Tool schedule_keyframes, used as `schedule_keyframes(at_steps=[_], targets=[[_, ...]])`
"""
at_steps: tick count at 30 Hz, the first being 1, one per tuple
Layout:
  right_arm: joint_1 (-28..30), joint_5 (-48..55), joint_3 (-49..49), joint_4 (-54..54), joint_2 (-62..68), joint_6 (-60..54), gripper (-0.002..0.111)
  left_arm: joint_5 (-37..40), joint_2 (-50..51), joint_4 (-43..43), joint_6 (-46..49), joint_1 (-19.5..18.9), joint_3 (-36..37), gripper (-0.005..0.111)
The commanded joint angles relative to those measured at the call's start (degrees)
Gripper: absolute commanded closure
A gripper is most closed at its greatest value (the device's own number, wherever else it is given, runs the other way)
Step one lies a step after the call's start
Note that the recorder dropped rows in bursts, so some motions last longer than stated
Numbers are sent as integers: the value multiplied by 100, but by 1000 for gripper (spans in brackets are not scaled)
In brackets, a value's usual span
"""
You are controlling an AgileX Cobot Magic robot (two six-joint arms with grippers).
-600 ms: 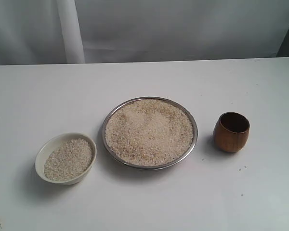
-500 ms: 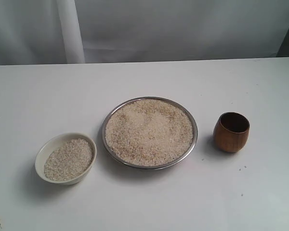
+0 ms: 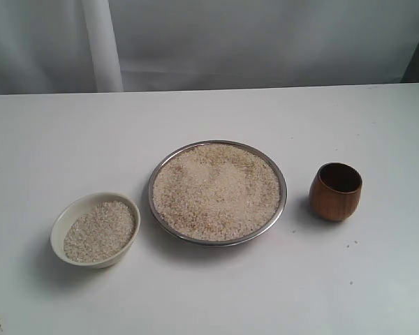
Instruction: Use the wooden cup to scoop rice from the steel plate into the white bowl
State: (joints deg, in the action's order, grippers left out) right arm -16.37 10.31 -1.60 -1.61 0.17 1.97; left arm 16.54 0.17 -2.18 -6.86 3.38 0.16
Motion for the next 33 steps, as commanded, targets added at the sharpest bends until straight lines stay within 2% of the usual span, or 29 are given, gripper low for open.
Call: schedule_keyframes(at_steps=[1,12,18,28,29,30,33], targets=[[40,178,-732,60,274,23,108,-19,-17,28,-20,24,-16,107],[40,-54,-2366,-210,3165,23,108,-19,-17,28,-7,24,-16,107],[31,-1273,-2388,-315,4485,333,108,-19,-17,28,-24,24,-16,107],[31,-2212,-2263,-315,5798,645,108,-19,-17,28,-10,24,-16,107],[31,-2518,-2149,-315,5877,645,108,-19,-17,28,-10,24,-16,107],[31,-3242,-1845,-315,6050,645,108,-19,-17,28,-10,24,-16,107],[31,-4111,-1440,-315,6336,422,108,-19,-17,28,-10,24,-16,107]])
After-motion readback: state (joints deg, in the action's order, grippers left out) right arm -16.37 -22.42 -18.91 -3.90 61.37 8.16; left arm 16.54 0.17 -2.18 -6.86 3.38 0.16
